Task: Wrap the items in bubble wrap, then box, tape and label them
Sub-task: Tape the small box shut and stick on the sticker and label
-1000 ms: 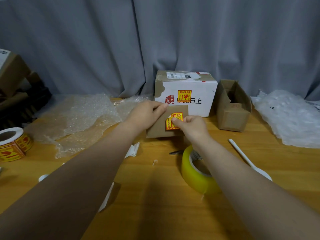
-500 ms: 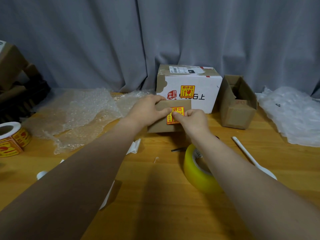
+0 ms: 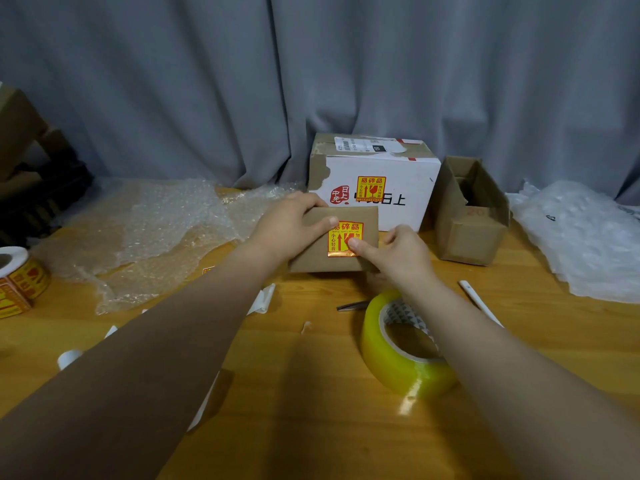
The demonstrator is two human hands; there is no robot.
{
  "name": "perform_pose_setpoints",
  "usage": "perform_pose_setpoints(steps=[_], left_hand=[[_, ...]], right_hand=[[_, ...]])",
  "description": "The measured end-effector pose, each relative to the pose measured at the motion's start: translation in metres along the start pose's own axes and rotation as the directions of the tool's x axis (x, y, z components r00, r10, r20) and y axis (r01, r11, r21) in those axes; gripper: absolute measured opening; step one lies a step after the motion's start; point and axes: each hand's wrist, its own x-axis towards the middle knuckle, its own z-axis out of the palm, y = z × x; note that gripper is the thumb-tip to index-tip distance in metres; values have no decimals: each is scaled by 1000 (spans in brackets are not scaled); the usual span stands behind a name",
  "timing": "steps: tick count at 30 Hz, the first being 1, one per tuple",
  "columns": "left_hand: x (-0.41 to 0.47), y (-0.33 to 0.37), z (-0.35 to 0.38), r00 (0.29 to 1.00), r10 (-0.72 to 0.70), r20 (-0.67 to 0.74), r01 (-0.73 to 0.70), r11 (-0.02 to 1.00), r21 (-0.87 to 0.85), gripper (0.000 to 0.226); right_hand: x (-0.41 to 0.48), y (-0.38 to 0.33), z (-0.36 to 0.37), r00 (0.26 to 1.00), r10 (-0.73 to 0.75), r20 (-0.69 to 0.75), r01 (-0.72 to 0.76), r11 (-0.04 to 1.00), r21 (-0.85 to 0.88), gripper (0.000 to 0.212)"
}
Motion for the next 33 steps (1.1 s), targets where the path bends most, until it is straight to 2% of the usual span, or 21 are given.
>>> perform_pose_setpoints(steps=[4,7,10,12,14,18,21,27,30,33], left_hand=[[0,0,4,999,21,-38,-20,999,26,28],[-1,1,4,999,20,-41,-18,999,49,28],[-3,0,4,999,48,19,-50,990,129,48],[-7,1,3,997,52,60,-64,977,202,69],[-11,0,3,994,70,84,-89,963,253,79],[-17,2,1,989,113,94,-136,950,282,61],[-18,3,0,989,120,82,-138,953,271,48],[-38,6,10,988,155,1,-144,920,365,51],[-49,6,12,986,153,61,-164,883,441,64],[-57,10,12,984,169,56,-176,872,457,48]], right_hand=[[9,-11,-5,974,-221,54,221,975,13,69],[16,-13,-10,923,-349,163,364,928,-80,47],[21,-12,-15,909,-357,216,374,926,-44,37],[23,-12,-17,900,-355,254,387,918,-87,39],[23,-10,-17,879,-362,311,412,905,-110,48],[18,-9,-19,850,-346,397,439,882,-172,70],[13,-11,-18,849,-334,410,443,872,-208,77],[3,-11,-16,856,-386,344,477,845,-240,53],[-2,-4,-19,857,-376,352,463,862,-206,42],[-11,1,-20,863,-361,354,445,874,-194,32]])
